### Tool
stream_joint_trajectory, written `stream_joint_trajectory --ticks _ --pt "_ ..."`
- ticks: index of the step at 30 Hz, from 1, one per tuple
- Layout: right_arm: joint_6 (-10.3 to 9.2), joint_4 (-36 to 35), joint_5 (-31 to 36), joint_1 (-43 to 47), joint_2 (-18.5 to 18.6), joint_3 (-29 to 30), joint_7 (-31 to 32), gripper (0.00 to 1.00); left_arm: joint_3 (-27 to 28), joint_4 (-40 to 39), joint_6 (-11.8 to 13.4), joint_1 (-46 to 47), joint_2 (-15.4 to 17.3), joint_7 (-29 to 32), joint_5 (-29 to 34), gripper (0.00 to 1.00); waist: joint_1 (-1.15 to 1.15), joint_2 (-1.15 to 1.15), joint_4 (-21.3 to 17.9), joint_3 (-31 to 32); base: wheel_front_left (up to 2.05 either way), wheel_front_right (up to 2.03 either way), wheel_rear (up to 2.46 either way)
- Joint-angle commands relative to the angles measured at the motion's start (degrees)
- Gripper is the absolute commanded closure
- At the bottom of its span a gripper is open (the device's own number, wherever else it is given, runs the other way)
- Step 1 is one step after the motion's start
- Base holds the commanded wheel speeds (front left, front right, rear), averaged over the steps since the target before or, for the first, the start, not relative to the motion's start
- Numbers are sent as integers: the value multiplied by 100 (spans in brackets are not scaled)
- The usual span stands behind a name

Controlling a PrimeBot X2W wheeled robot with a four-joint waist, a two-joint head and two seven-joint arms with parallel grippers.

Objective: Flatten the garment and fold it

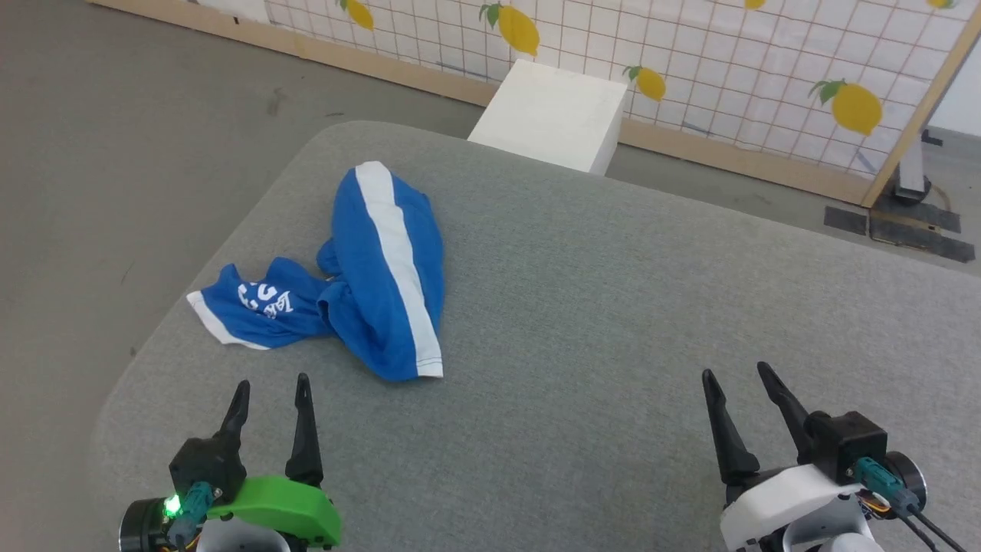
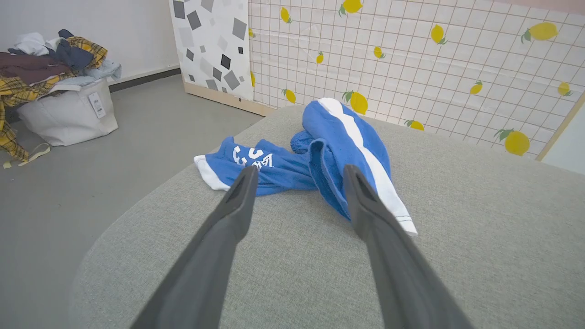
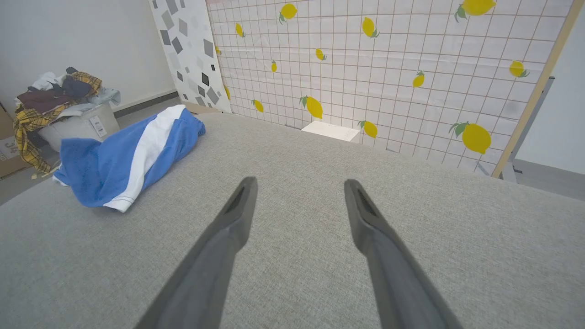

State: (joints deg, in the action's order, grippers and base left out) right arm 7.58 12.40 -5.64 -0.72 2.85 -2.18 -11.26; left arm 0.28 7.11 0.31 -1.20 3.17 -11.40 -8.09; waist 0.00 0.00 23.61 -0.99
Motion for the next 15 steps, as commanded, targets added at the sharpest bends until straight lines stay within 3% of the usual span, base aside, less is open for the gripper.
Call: stream_joint_trajectory --ticks 1,15 --pt "-7 46 -53 35 2 -14 -75 0 -3 31 31 -91 -23 -63 3 0 0 0 47 -8 0 0 0" --pt "-8 235 -115 22 3 -55 -243 0 18 150 9 -115 -26 -230 60 0 0 0 326 0 0 0 0"
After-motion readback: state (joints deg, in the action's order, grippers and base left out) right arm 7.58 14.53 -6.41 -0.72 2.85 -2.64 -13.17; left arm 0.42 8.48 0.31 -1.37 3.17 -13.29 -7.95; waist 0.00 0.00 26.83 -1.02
